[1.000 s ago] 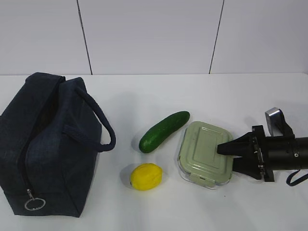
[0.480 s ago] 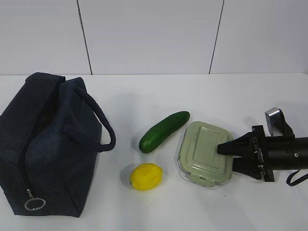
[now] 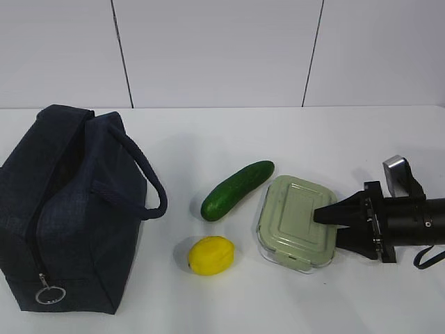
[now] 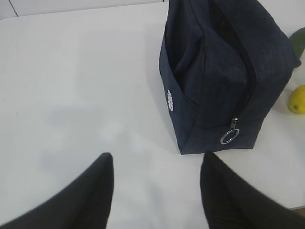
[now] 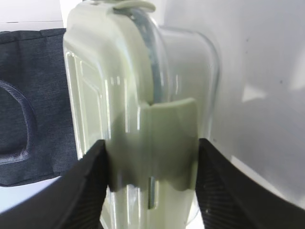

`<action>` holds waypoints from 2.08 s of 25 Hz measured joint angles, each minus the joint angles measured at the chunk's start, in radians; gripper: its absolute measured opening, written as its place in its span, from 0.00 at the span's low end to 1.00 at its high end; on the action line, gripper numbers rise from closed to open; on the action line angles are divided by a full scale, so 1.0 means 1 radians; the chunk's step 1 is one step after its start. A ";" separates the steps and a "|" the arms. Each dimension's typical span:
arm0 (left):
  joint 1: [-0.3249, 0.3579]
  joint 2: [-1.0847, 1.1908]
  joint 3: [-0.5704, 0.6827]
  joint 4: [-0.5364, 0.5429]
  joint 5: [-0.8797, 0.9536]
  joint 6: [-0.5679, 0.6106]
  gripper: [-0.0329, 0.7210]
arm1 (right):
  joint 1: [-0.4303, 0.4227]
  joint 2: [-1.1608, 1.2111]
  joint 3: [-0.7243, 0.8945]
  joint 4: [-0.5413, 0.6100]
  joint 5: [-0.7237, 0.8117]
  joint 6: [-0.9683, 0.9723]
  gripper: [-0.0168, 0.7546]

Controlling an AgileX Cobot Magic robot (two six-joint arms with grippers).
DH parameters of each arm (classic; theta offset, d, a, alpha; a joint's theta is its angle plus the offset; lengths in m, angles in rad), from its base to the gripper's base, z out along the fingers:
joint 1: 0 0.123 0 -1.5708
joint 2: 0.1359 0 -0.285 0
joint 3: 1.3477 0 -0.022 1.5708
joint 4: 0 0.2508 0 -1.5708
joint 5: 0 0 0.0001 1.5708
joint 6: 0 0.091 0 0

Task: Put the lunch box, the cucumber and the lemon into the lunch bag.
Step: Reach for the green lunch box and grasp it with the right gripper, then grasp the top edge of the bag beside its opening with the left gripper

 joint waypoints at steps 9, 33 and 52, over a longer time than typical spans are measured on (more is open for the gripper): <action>0.000 0.000 0.000 0.000 0.000 0.000 0.59 | 0.000 0.000 0.000 0.000 0.000 0.000 0.56; 0.000 0.000 0.000 0.000 0.000 0.000 0.58 | 0.000 -0.037 0.000 -0.029 -0.042 0.027 0.56; 0.000 0.000 0.000 0.000 0.002 0.000 0.55 | 0.033 -0.098 0.000 -0.045 -0.061 0.105 0.56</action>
